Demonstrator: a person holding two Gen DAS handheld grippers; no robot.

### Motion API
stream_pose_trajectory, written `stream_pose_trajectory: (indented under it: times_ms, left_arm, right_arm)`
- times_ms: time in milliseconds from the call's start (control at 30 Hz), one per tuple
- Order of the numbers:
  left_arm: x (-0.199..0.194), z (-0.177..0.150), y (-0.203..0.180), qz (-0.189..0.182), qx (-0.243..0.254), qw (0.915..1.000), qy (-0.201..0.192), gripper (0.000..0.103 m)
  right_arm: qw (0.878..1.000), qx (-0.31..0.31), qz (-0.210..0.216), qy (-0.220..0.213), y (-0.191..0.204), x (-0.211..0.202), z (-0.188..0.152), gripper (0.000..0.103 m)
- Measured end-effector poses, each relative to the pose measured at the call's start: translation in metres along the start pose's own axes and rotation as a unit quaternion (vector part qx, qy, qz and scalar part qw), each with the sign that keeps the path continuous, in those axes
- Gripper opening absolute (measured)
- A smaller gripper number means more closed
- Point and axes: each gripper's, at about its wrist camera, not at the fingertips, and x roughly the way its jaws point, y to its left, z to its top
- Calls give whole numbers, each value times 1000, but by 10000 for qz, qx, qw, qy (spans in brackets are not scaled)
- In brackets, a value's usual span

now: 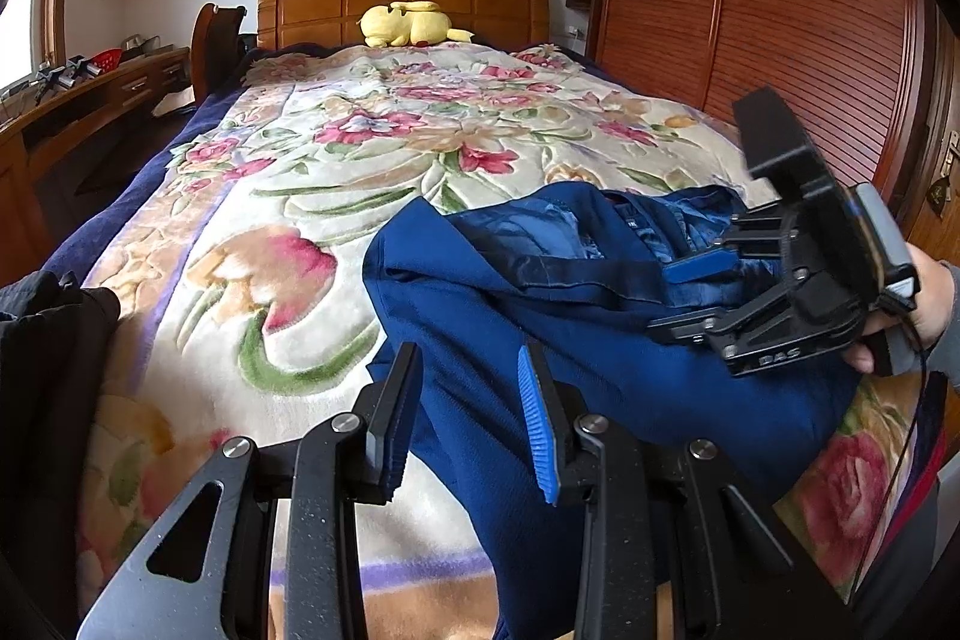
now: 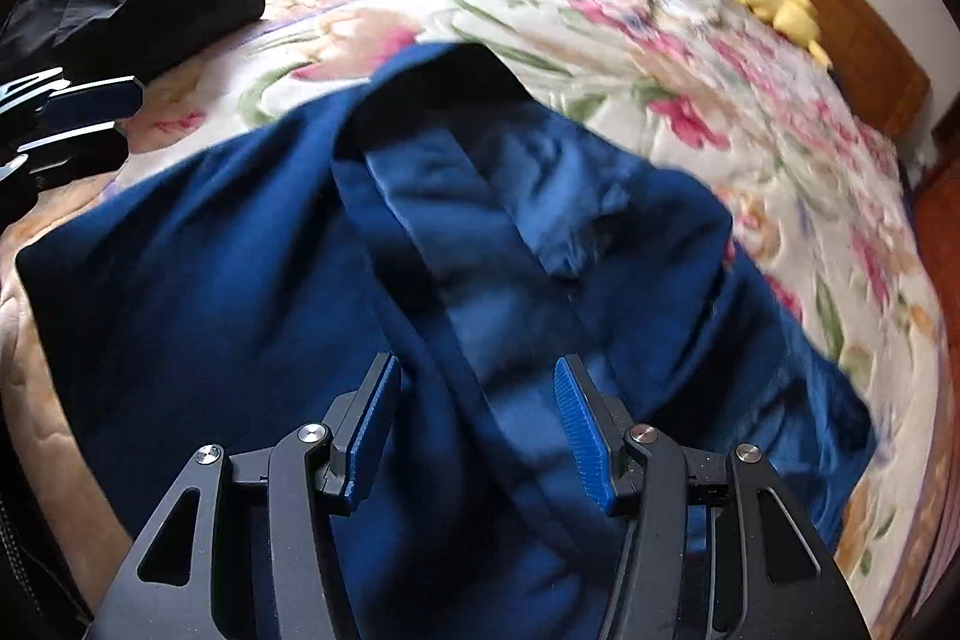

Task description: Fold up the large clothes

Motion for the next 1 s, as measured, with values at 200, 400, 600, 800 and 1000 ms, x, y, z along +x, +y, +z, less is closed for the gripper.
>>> stream_pose_trajectory:
  times_ms: [200, 400, 600, 800, 1000]
  left_arm:
    - [-1, 1, -5, -126, -49, 9999, -43, 34]
    - [3, -2, -17, -247, 51, 9997, -5, 34]
    - [4, -4, -18, -246, 84, 9997, 34, 34]
    - [4, -2, -16, -182, 30, 9998, -17, 34]
    - [2, 3, -15, -76, -69, 9998, -175, 34]
  right_arm:
    - [9996, -149, -80, 229, -3, -13, -26, 55]
    - [9992, -84, -278, 283, -10, -8, -38, 54]
    - [9955, -204, -906, 202, -20, 1, -24, 8]
    - [9911, -402, -1248, -226, -32, 8, 26, 7]
    - [9869, -112, -1565, -383, -48, 34, 59, 7]
